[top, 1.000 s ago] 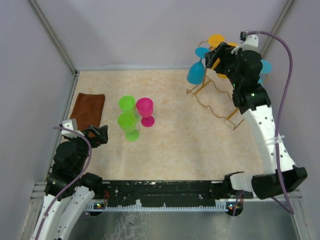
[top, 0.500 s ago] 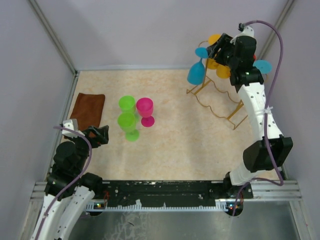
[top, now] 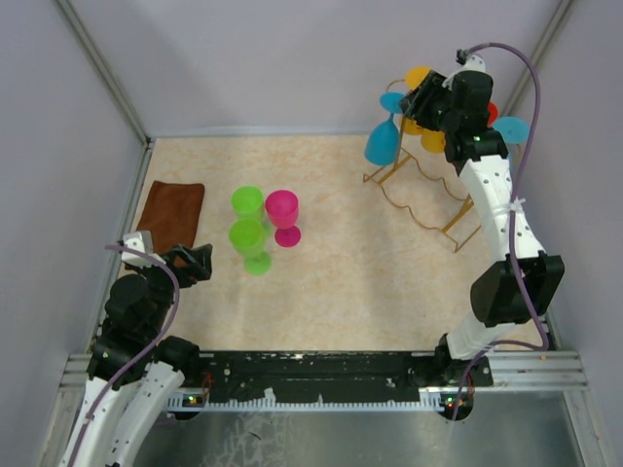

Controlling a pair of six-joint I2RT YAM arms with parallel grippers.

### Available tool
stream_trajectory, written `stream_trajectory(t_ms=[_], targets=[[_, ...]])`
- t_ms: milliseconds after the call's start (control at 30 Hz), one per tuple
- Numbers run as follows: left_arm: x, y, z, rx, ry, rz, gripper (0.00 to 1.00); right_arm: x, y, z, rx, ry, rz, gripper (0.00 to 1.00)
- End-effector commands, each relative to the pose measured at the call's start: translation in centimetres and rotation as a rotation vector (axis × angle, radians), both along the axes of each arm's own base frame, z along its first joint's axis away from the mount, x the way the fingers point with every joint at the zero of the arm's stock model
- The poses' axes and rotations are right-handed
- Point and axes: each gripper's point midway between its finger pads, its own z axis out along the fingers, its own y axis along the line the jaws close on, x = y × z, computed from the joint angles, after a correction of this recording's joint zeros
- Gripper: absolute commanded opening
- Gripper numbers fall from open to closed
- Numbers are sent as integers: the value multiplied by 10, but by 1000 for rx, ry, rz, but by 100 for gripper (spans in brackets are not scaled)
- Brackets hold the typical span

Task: Take the wine glass off the wine glass rack
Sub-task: Pick up the wine glass from the wine rack.

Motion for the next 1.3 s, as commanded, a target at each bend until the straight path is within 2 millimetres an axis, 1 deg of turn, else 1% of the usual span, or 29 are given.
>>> stream_trajectory(t_ms=[0, 67, 133, 267, 300, 333, 533, 600, 767, 933, 1033, 1100, 1233, 1267], targets=[[2, -2, 3, 0, -9, -7, 99, 6, -1, 33, 8, -89, 16, 48], [2, -1, 3, 0, -8, -6, 99, 7, 2, 32, 17, -88, 30, 47], [2, -2, 3, 0, -8, -7, 99, 9, 3, 31, 27, -85, 33, 43], [2, -2, 3, 0, -9, -6, 99, 9, 4, 35, 50, -87, 31, 40], [2, -2, 3, 0, -8, -7, 99, 17, 4, 21, 49, -55, 27, 40], [2, -2, 3, 1, -8, -8, 99, 19, 3, 18, 51, -46, 20, 41], [2, -2, 3, 1, -6, -8, 99, 19, 3, 18, 67, -49, 10, 41], [2, -2, 3, 1, -7, -9, 99, 20, 5, 17, 71, -49, 19, 38], [2, -2, 3, 1, -6, -10, 99, 19, 6, 17, 99, -49, 30, 34], [2, -2, 3, 1, -6, -10, 99, 20, 6, 17, 136, -50, 27, 26], [2, -2, 3, 1, -6, -10, 99, 20, 6, 17, 173, -49, 23, 25], [2, -2, 2, 1, -6, -10, 99, 20, 6, 15, 198, -46, 20, 25], [2, -3, 2, 1, -5, -12, 99, 23, 5, 8, 268, -28, 4, 25], [2, -2, 2, 0, -4, -11, 99, 15, 3, 21, 288, -58, 4, 24]])
